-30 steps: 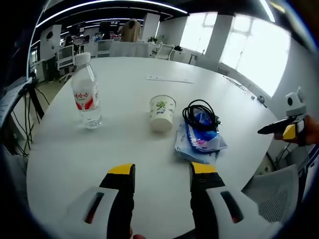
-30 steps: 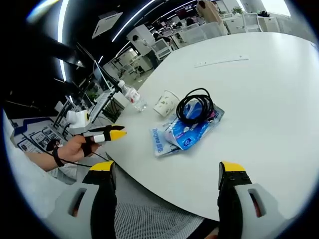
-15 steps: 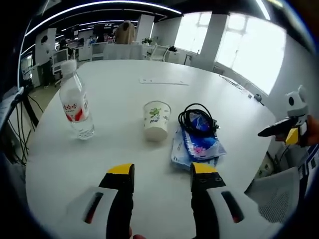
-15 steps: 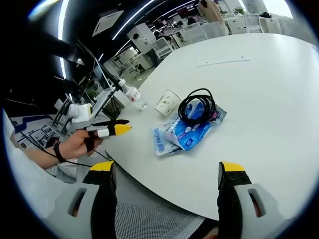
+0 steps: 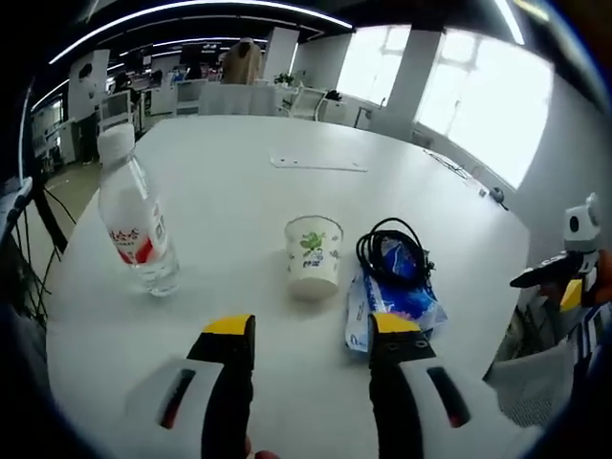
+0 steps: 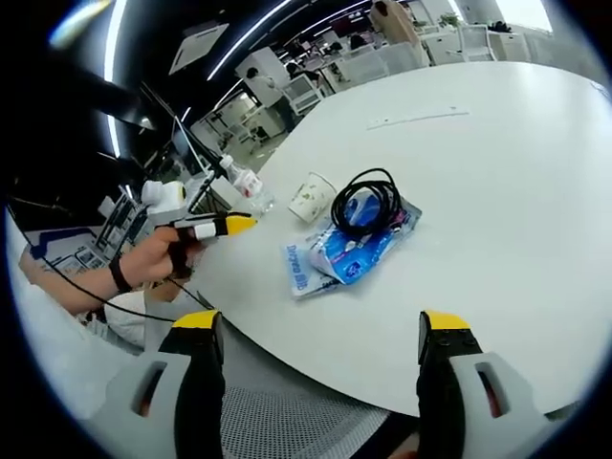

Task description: Arrange the tabletop items into an orderly group along one side of the table until the central work area is clear of visible clutter.

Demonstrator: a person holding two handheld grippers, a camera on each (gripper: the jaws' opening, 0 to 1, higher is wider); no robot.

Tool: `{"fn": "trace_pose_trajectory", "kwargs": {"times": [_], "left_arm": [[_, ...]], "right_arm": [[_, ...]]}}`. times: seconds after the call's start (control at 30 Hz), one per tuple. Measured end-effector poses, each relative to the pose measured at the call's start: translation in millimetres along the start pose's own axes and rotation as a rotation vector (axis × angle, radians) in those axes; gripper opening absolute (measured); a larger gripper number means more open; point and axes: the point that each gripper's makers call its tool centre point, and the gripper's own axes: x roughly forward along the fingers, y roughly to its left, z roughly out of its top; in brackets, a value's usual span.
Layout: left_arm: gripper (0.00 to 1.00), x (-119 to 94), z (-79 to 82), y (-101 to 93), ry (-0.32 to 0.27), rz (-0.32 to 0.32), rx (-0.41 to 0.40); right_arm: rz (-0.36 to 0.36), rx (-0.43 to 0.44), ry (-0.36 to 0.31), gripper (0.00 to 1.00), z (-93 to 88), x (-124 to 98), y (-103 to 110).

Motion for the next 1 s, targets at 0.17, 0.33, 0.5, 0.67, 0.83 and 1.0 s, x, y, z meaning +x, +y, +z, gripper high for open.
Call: {"fn": "trace_pose_trajectory", "kwargs": {"times": [0.17, 0.33, 0.5, 0.67, 0.83, 1.0], "left_arm": [[0.49, 11, 4.9, 4.0, 0.007, -0.006, -0.018], [0.51, 22, 14.0, 6.9, 0.009, -0.009, -0.038], [0.52, 33, 22.2, 6.9, 0.012, -0.020, -0.054], [0.55, 44, 25.6, 3.5, 0.023, -0.032, -0.071], [0.58, 54, 26.6, -0.5, 0.033, -0.041, -0.091], [0.60, 66, 21.7, -5.2, 0.069, -0.051, -0.085]], "right_arm": [[-0.008, 0.004, 0.000, 0.83, -1.1, -3, -1], [-0.016, 0.008, -0.002, 0.83, -1.6, -6, -2], [-0.018, 0.009, 0.001, 0.83, -3.2, -7, -2], [-0.016, 0.011, 0.009, 0.83, -4.7, -5, -1], [-0.013, 0.004, 0.012, 0.83, -1.9, -4, 0], [-0.006, 0.002, 0.015, 0.83, -0.6, 0, 0]]}}
